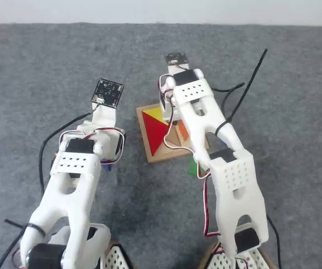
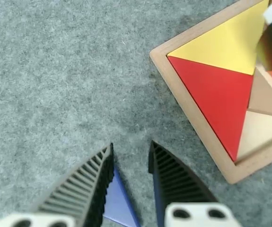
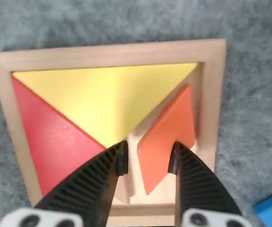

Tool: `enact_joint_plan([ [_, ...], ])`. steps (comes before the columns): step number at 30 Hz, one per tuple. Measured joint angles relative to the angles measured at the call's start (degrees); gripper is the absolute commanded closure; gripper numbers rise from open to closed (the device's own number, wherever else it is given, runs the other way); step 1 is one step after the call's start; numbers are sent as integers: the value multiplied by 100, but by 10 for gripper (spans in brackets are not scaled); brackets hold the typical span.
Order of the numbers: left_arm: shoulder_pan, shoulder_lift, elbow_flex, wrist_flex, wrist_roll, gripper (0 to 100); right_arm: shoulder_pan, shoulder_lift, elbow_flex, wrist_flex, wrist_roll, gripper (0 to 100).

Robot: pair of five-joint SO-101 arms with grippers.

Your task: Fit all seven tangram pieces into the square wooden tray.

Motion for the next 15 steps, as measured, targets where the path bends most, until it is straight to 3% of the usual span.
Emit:
enact_joint_plan([
  [15, 0, 0, 0, 0, 0, 874, 440, -88, 360, 158, 0, 822],
])
